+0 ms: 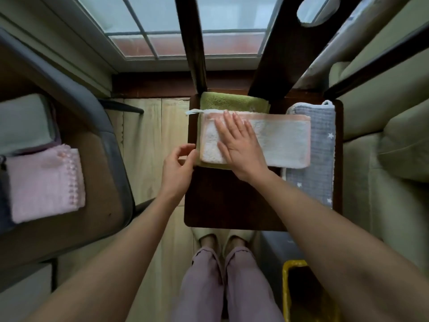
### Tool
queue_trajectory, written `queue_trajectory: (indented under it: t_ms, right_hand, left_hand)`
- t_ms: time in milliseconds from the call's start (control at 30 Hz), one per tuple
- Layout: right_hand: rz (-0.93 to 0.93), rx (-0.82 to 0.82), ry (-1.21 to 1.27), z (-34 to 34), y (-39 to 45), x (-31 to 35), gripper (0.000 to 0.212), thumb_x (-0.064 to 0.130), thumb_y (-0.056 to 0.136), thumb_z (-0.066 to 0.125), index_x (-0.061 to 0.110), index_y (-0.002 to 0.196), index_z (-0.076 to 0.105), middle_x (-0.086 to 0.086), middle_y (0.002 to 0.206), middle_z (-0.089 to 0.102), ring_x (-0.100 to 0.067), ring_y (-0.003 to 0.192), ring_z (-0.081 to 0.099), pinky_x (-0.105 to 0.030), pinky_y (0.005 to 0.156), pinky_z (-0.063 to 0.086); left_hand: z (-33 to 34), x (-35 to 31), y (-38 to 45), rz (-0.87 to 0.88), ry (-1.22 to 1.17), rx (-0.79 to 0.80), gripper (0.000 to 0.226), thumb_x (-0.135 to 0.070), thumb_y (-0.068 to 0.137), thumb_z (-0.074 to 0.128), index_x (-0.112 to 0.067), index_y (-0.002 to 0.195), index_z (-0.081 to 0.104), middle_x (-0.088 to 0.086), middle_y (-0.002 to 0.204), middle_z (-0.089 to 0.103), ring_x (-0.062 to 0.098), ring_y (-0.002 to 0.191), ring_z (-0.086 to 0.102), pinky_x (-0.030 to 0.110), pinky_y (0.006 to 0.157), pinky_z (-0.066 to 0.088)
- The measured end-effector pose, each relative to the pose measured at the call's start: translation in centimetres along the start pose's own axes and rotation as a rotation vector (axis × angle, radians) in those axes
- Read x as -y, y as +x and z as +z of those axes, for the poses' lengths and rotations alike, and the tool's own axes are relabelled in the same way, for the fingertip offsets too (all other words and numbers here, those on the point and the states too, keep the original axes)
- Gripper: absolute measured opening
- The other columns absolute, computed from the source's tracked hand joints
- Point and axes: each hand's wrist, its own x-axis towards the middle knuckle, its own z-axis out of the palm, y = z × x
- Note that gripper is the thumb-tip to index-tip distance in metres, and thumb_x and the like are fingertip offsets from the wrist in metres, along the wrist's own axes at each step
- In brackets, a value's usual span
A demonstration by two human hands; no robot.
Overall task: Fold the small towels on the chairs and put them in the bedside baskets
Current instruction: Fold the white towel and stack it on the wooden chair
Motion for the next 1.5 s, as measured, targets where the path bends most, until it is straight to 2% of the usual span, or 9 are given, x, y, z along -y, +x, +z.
queue_trajectory:
  t_ms: [67,267,500,700,833,1000,1233,1367,1500]
  right_hand:
    - [0.019,0.022,-0.018,0.4,0.0,-0.3,0.057,0.04,0.105,0.017,0.026,0.155,-0.005,-0.002,0.163,-0.013,-0.015,0.147,-0.018,-0.037,0.121,-0.009]
    - [0.024,0.009,-0.054,1.0,0.0,-0.4,0.06,0.048,0.1,0.004,0.027,0.155,-0.005,-0.002,0.162,-0.014,-0.015,0.147,-0.018,-0.037,0.121,-0.009]
    - [-0.001,0.029,-0.086,1.7,0.2,-1.0,0.06,0.05,0.1,0.002,0.028,0.155,-0.008,-0.001,0.162,-0.018,-0.014,0.147,-0.02,-0.039,0.121,-0.009]
    - [0.0,-0.03,0.133,-0.3,-0.1,-1.1,0.058,0.044,0.104,0.024,0.026,0.156,0.004,-0.001,0.163,-0.01,-0.013,0.147,-0.015,-0.033,0.12,-0.011]
    - [0.465,-0.47,0.375,-3.0,-3.0,-4.2,0.052,0.023,0.098,0.051,0.012,0.146,0.035,-0.012,0.153,0.031,-0.026,0.144,0.024,-0.041,0.119,0.017]
    - [0.956,-0.343,0.684,-3.9,-5.3,-8.7,0.045,0.028,0.095,0.053,0.008,0.134,0.042,-0.012,0.129,0.051,-0.028,0.117,0.05,-0.048,0.102,0.042]
    - [0.911,-0.251,0.872,-5.4,-4.4,-10.0,0.026,0.033,0.099,0.046,0.009,0.093,0.055,0.003,0.077,0.049,-0.01,0.07,0.046,-0.025,0.058,0.035]
    - [0.864,-0.212,1.007,-5.6,-4.6,-10.1,0.023,0.032,0.099,0.048,0.009,0.099,0.052,0.003,0.083,0.051,-0.009,0.072,0.048,-0.024,0.059,0.038]
    - [0.83,-0.308,1.162,-5.7,-5.5,-10.0,0.018,0.027,0.097,0.054,0.009,0.102,0.051,0.0,0.091,0.056,-0.014,0.08,0.056,-0.03,0.067,0.048]
  left_hand:
    - [0.1,-0.1,-0.1,0.008,0.03,0.049,0.018,-0.026,0.098,0.054,-0.024,0.114,0.061,-0.006,0.103,0.064,0.006,0.087,0.061,0.014,0.064,0.051]
    - [0.6,0.8,0.6,0.105,0.242,0.09,0.022,-0.035,0.095,0.057,-0.019,0.107,0.064,-0.007,0.104,0.052,0.009,0.091,0.057,0.031,0.083,0.055]
    - [0.8,0.5,2.5,0.112,0.639,0.045,0.036,-0.054,0.093,0.051,-0.022,0.079,0.06,-0.008,0.097,0.049,0.01,0.082,0.052,0.034,0.071,0.05]
    - [1.0,-1.3,3.2,0.193,0.681,-0.069,0.035,-0.049,0.093,0.054,-0.02,0.112,0.05,-0.005,0.109,0.054,0.015,0.092,0.057,0.039,0.075,0.052]
    - [2.0,-2.7,4.3,0.17,0.587,-0.051,0.042,-0.047,0.093,0.055,-0.019,0.123,0.049,-0.003,0.113,0.059,0.016,0.1,0.058,0.042,0.083,0.054]
    - [3.7,-4.3,5.2,0.079,0.548,-0.102,0.044,-0.04,0.092,0.058,-0.013,0.126,0.049,0.003,0.122,0.053,0.021,0.109,0.055,0.04,0.089,0.05]
    - [4.5,-6.4,6.7,0.4,0.807,-0.028,0.039,-0.028,0.092,0.059,-0.016,0.129,0.053,0.004,0.129,0.052,0.024,0.121,0.046,0.04,0.103,0.04]
    - [4.6,-7.6,7.8,0.415,0.976,0.058,0.039,-0.034,0.088,0.066,-0.015,0.121,0.056,0.005,0.121,0.056,0.025,0.111,0.051,0.041,0.096,0.045]
    - [4.5,-8.4,7.6,0.217,0.833,0.083,0.056,-0.028,0.085,0.071,-0.011,0.132,0.045,0.011,0.132,0.045,0.026,0.113,0.053,0.038,0.097,0.047]
